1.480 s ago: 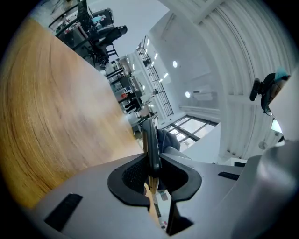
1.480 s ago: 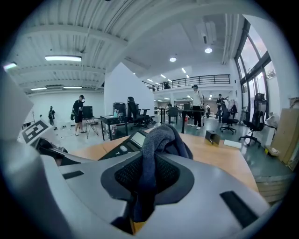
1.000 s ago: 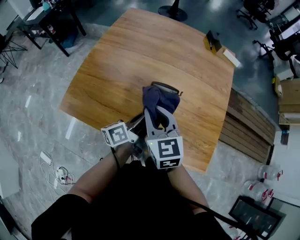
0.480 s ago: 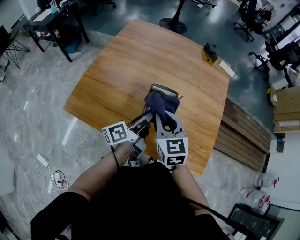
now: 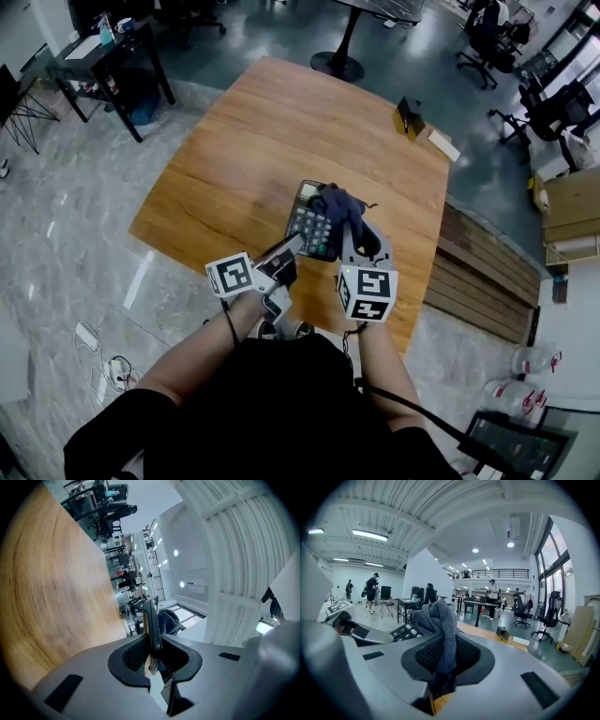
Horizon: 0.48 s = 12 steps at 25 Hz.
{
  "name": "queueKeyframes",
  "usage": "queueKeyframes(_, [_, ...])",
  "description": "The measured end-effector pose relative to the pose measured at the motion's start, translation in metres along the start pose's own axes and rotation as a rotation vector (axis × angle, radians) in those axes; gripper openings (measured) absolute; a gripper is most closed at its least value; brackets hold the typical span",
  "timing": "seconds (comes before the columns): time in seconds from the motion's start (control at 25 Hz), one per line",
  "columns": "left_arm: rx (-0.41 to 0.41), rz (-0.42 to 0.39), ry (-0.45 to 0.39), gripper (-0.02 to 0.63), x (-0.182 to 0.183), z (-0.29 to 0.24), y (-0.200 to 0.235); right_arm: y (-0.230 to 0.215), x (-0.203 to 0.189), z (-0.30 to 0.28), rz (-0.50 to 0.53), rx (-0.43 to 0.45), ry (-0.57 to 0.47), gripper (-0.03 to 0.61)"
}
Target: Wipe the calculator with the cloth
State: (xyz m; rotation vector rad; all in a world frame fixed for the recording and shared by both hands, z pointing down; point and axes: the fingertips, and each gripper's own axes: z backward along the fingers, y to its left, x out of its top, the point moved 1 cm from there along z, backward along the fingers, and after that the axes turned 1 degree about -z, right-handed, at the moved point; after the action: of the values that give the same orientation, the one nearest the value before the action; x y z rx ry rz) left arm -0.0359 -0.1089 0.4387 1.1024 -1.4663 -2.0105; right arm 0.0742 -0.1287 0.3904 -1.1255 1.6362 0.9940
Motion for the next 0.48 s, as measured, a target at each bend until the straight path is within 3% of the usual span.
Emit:
queueKeyframes(0.2, [-0.005, 0.043, -0.004, 0.066, -0.005, 0.001, -0.003, 0.014, 0.009, -0.004, -0.002, 0.022, -0.015, 0.057])
queueKeyframes(0.48, [0.005, 0.035, -0.02, 0.066, 0.004, 0.01, 0.001, 0.097, 0.008, 0.01, 0.035, 0.242, -0.014, 0.057])
